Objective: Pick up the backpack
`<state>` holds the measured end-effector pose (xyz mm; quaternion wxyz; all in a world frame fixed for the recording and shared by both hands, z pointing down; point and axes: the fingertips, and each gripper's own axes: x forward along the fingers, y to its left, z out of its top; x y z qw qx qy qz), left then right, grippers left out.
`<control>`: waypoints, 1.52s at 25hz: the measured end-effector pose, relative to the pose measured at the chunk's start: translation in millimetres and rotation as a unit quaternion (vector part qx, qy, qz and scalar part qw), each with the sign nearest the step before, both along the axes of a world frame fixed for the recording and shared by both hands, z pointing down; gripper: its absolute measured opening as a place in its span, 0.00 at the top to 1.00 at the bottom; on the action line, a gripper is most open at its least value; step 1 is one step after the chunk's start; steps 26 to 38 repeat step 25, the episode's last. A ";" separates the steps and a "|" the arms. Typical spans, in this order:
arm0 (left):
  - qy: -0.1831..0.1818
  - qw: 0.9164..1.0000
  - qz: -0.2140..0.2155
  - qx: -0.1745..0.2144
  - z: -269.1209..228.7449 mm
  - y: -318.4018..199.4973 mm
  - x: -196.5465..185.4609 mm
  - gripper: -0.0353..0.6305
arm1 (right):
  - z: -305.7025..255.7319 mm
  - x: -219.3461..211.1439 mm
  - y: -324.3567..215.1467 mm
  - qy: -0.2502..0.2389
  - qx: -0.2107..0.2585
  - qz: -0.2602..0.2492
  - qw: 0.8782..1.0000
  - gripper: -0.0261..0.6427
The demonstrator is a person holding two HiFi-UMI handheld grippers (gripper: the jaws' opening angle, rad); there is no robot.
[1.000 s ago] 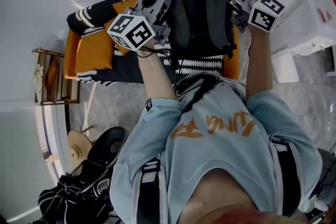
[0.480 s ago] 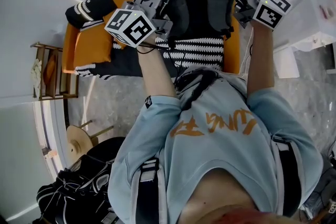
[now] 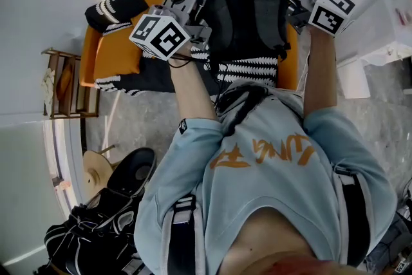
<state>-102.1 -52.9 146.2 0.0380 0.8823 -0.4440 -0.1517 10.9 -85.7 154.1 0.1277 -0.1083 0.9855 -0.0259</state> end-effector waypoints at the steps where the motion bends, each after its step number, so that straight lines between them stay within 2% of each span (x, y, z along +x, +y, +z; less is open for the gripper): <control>1: 0.000 1.000 -0.001 -0.001 1.1 1.2 -0.5 0.87 | 1.4 -0.6 0.8 0.001 -0.001 -0.001 1.000 0.89; 15: 0.013 1.000 -0.006 -0.006 9.0 13.9 -3.7 0.87 | 7.3 -3.2 11.2 0.007 -0.006 -0.008 1.000 0.89; 38: 0.011 1.000 -0.004 -0.002 3.9 15.2 -2.6 0.87 | 2.2 -1.9 12.6 0.011 -0.004 -0.008 1.000 0.89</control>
